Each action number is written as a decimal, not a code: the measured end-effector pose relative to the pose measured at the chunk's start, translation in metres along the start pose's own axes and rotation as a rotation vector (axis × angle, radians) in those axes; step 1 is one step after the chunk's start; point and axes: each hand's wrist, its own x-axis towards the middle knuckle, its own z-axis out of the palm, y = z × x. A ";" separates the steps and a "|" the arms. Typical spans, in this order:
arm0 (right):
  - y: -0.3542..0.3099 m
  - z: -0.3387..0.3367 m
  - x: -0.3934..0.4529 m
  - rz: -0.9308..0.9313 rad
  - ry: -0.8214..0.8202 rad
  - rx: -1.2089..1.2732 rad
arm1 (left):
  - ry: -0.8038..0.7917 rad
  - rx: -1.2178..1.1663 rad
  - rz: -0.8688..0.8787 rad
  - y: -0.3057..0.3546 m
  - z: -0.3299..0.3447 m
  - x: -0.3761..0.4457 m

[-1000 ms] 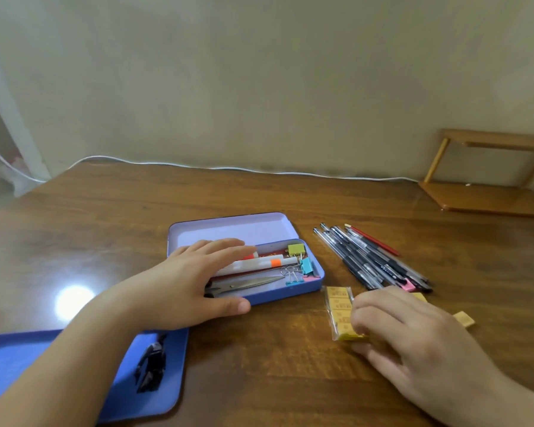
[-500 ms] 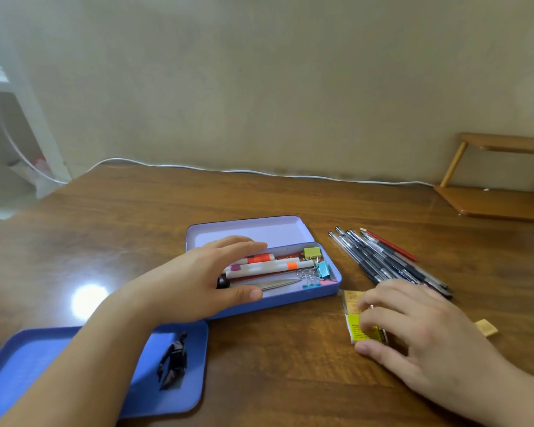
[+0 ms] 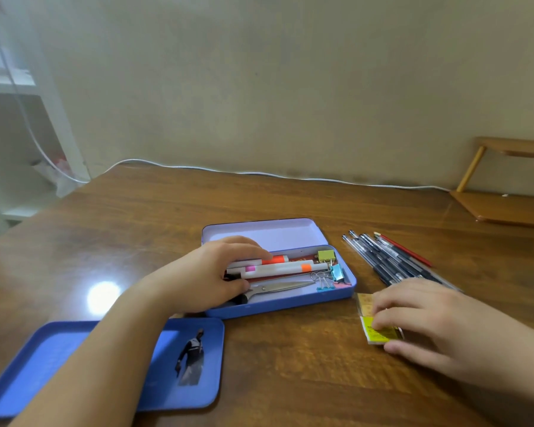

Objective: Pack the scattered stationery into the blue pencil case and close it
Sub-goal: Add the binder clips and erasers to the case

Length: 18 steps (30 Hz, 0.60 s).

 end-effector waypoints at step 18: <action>-0.022 -0.019 0.071 0.408 0.355 0.532 | -0.009 -0.009 -0.019 -0.001 0.001 0.001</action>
